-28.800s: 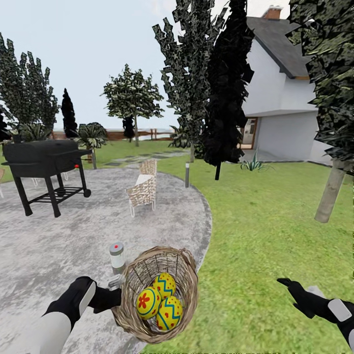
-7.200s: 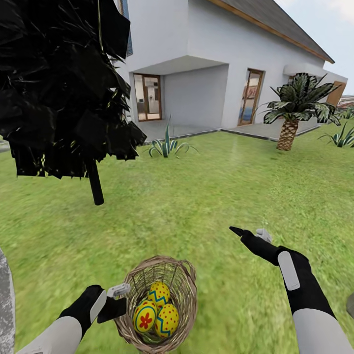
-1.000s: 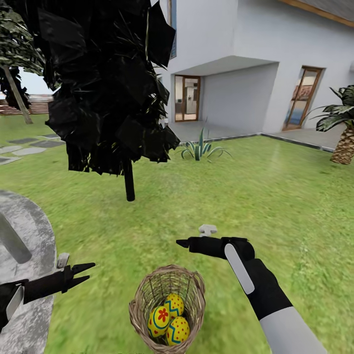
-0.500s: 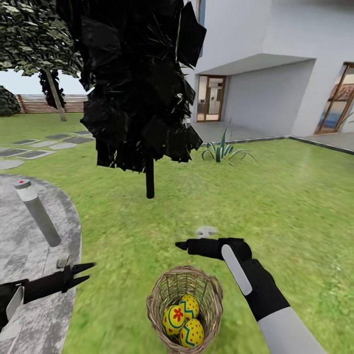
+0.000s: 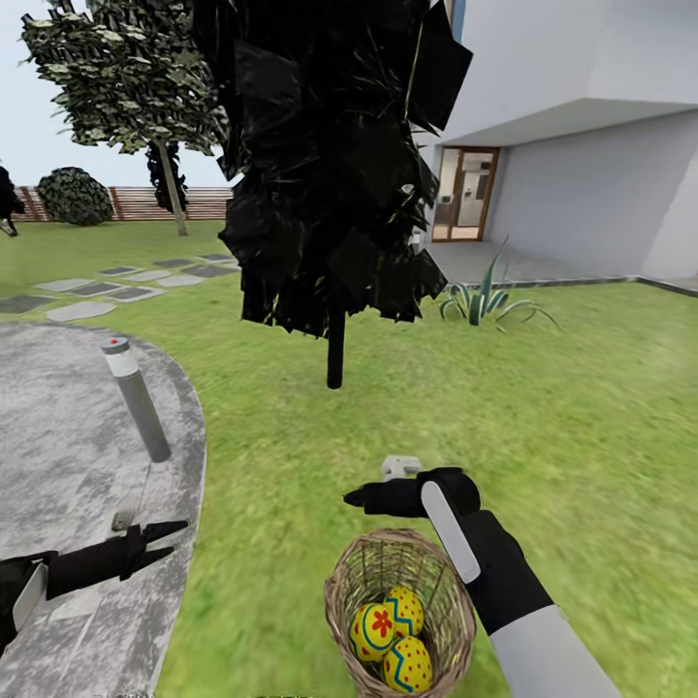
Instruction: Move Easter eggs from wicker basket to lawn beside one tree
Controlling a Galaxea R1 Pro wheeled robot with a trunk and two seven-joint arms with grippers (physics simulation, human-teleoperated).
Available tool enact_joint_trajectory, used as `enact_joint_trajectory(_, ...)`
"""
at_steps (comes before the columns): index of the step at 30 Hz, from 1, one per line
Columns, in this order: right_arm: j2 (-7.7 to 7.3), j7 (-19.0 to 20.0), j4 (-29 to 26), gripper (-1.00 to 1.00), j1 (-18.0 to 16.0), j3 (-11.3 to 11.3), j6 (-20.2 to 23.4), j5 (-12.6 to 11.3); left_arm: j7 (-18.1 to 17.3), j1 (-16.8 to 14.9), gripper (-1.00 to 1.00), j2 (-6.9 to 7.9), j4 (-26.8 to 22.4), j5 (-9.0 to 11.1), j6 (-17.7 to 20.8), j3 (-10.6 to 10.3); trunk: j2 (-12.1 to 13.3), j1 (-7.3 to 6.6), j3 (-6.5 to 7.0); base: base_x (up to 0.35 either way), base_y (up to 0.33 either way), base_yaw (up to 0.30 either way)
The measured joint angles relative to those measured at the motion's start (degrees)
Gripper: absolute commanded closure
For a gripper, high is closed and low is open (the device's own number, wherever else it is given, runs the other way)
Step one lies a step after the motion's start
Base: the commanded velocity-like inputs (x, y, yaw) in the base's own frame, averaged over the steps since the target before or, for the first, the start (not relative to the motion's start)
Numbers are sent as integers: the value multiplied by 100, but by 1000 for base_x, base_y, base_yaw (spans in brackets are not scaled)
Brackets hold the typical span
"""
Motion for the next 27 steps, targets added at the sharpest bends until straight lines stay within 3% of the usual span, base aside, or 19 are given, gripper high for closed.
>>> enact_joint_trajectory(8,-2,-21,-13,-100,0,-56,-3,-4,62,0,-100,-12,-2,-5,7,0,0,0,-18,0,0,197)
enact_joint_trajectory(27,5,-245,105,-100,0,-84,52,13,84,-1,-100,-36,-10,-7,-40,-12,0,0,-20,-51,0,6)
